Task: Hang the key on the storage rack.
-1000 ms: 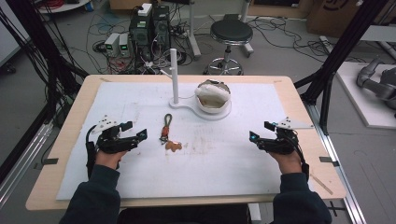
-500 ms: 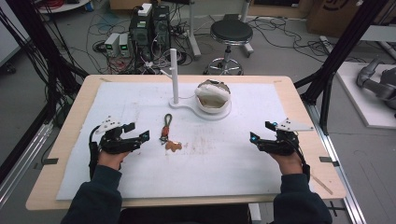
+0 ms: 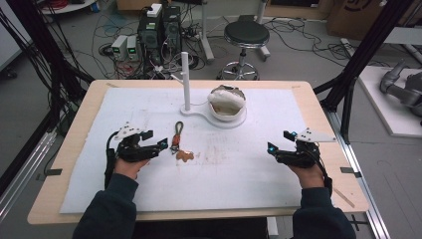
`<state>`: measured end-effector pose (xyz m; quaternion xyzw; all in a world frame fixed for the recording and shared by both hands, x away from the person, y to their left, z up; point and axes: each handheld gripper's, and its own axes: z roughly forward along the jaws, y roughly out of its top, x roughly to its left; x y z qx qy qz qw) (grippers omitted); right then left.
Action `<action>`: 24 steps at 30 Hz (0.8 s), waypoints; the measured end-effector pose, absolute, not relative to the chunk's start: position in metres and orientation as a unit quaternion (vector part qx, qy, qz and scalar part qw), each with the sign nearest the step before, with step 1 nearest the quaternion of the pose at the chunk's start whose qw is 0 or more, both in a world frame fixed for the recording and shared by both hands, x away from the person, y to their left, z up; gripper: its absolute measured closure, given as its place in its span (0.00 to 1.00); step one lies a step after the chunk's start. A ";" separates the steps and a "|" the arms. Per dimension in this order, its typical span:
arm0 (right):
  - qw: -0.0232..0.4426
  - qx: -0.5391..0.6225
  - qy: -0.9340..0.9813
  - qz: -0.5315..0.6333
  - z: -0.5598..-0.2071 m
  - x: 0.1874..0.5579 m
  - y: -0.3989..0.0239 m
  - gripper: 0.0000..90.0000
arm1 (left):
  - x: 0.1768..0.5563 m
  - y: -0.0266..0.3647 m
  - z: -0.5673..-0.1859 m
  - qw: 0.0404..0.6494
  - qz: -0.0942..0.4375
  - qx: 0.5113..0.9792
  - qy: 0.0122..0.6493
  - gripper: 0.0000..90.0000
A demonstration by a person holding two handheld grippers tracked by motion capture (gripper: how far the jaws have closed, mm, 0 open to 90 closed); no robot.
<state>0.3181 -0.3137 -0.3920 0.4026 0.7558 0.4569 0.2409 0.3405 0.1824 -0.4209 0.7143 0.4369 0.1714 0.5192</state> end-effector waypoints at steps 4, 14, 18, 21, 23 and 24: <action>0.242 0.403 0.754 0.459 -0.392 0.316 -0.315 0.26 | 0.353 0.169 -0.428 0.492 0.161 0.726 0.453 0.36; 0.231 0.394 0.763 0.458 -0.398 0.321 -0.311 0.27 | 0.382 0.139 -0.438 0.433 0.160 0.740 0.488 0.43; 0.230 0.389 0.766 0.457 -0.399 0.322 -0.311 0.27 | 0.389 0.128 -0.444 0.391 0.172 0.755 0.498 0.43; 0.230 0.391 0.764 0.459 -0.399 0.322 -0.312 0.27 | 0.390 0.126 -0.446 0.362 0.187 0.763 0.502 0.49; 0.231 0.390 0.765 0.457 -0.400 0.322 -0.313 0.27 | 0.390 0.125 -0.446 0.348 0.202 0.767 0.500 0.59; 0.231 0.390 0.765 0.458 -0.400 0.322 -0.313 0.27 | 0.389 0.124 -0.446 0.343 0.210 0.769 0.497 0.64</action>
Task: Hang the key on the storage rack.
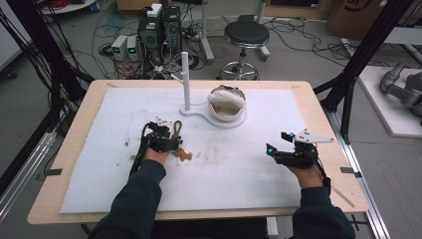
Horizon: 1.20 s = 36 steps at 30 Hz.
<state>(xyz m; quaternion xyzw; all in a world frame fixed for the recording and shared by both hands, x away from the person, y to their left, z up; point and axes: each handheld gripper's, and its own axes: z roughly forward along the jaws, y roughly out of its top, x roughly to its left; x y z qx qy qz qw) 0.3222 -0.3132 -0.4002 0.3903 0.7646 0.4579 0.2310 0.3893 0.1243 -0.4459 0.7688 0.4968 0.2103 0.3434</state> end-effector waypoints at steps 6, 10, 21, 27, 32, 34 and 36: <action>0.232 0.390 0.765 0.457 -0.400 0.321 -0.313 0.27 | 0.389 0.125 -0.445 0.350 0.210 0.767 0.495 0.77; 0.232 0.392 0.763 0.458 -0.399 0.320 -0.313 0.27 | 0.388 0.131 -0.444 0.376 0.193 0.753 0.504 0.80; 0.247 0.387 0.756 0.467 -0.397 0.318 -0.316 0.27 | 0.370 0.147 -0.401 0.503 0.211 0.702 0.459 0.81; 0.245 0.386 0.757 0.467 -0.397 0.318 -0.314 0.27 | 0.366 0.151 -0.362 0.548 0.229 0.685 0.422 0.81; 0.245 0.386 0.758 0.466 -0.398 0.319 -0.314 0.27 | 0.371 0.153 -0.334 0.567 0.237 0.678 0.403 0.81; 0.244 0.385 0.758 0.466 -0.398 0.319 -0.313 0.27 | 0.375 0.153 -0.325 0.569 0.242 0.676 0.400 0.81; 0.243 0.385 0.759 0.466 -0.398 0.319 -0.313 0.27 | 0.380 0.152 -0.317 0.569 0.248 0.675 0.399 0.81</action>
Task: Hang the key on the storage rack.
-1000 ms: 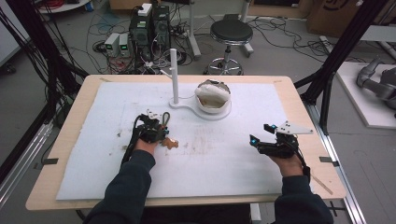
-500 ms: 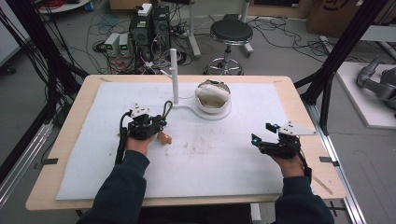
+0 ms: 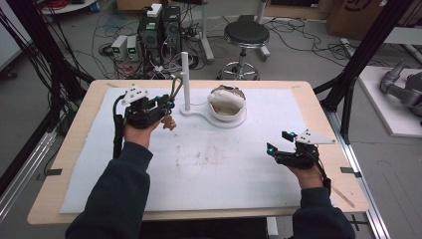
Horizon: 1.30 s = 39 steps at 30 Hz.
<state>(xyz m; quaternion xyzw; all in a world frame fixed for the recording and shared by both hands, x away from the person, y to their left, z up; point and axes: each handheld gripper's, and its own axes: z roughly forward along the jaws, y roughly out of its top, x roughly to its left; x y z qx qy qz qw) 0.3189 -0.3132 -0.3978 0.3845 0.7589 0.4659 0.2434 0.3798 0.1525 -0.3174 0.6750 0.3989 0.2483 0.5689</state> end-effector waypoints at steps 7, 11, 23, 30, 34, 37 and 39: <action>0.242 0.385 0.758 0.467 -0.398 0.319 -0.314 0.27 | 0.408 0.148 -0.308 0.553 0.239 0.681 0.416 0.81; 0.241 0.386 0.759 0.466 -0.399 0.319 -0.316 0.27 | 0.418 0.143 -0.315 0.540 0.235 0.687 0.426 0.81; 0.239 0.384 0.761 0.465 -0.400 0.320 -0.315 0.27 | 0.441 0.126 -0.325 0.507 0.232 0.704 0.440 0.81; 0.237 0.387 0.761 0.464 -0.401 0.319 -0.316 0.27 | 0.443 0.131 -0.340 0.511 0.218 0.697 0.453 0.79; 0.237 0.385 0.762 0.464 -0.401 0.319 -0.316 0.27 | 0.443 0.137 -0.343 0.514 0.211 0.696 0.455 0.65; 0.237 0.384 0.762 0.464 -0.401 0.318 -0.315 0.27 | 0.440 0.142 -0.344 0.526 0.209 0.690 0.452 0.57; 0.237 0.384 0.763 0.464 -0.400 0.318 -0.314 0.27 | 0.437 0.146 -0.346 0.535 0.206 0.686 0.449 0.50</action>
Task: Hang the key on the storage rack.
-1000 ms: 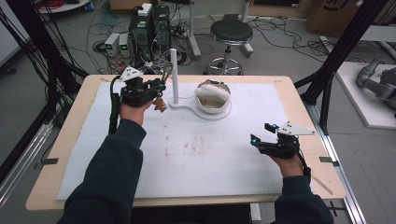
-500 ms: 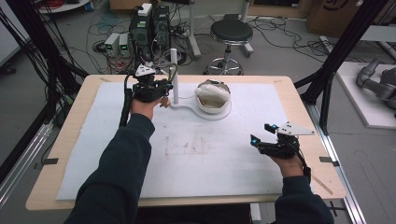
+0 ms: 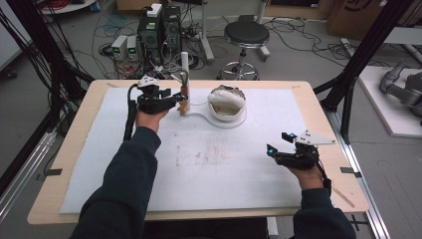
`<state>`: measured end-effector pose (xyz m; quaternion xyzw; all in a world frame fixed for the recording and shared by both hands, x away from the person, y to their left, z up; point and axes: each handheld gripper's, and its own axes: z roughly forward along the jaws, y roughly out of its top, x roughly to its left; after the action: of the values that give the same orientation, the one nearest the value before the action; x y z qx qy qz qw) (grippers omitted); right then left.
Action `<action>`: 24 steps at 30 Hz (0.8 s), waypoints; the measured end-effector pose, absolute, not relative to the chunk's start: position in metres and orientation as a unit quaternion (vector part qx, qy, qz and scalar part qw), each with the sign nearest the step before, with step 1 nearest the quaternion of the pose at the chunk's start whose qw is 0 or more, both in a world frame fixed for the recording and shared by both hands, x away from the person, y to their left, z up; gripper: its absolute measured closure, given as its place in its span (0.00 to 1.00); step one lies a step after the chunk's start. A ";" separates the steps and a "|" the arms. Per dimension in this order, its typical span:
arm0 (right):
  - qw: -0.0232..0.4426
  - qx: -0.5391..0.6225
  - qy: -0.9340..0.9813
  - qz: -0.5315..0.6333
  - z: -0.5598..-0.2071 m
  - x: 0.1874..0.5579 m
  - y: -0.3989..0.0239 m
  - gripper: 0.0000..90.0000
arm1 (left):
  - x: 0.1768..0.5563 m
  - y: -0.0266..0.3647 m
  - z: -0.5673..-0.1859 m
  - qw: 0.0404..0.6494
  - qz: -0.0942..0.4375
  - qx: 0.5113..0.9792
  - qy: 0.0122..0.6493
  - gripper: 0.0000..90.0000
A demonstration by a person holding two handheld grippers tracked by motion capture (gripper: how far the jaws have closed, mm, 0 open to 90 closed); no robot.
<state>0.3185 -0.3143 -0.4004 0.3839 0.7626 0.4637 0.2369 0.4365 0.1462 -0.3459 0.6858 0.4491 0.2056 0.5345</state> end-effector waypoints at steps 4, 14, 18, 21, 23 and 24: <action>0.235 0.383 0.763 0.465 -0.400 0.318 -0.314 0.27 | 0.428 0.157 -0.353 0.553 0.187 0.686 0.435 0.24; 0.230 0.382 0.766 0.462 -0.401 0.320 -0.308 0.27 | 0.389 0.188 -0.374 0.585 0.181 0.685 0.395 0.23; 0.227 0.382 0.767 0.463 -0.401 0.321 -0.306 0.27 | 0.380 0.192 -0.377 0.581 0.189 0.690 0.387 0.23; 0.229 0.380 0.768 0.462 -0.401 0.321 -0.305 0.27 | 0.373 0.195 -0.379 0.577 0.198 0.693 0.383 0.23; 0.227 0.381 0.768 0.462 -0.401 0.321 -0.304 0.27 | 0.368 0.197 -0.381 0.573 0.204 0.696 0.381 0.23; 0.227 0.381 0.768 0.462 -0.401 0.321 -0.304 0.27 | 0.366 0.198 -0.382 0.573 0.205 0.696 0.382 0.23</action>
<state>0.3211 -0.3042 -0.4014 0.3807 0.7681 0.4620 0.2273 0.3660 0.1976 -0.3821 0.6956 0.3818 0.2050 0.5730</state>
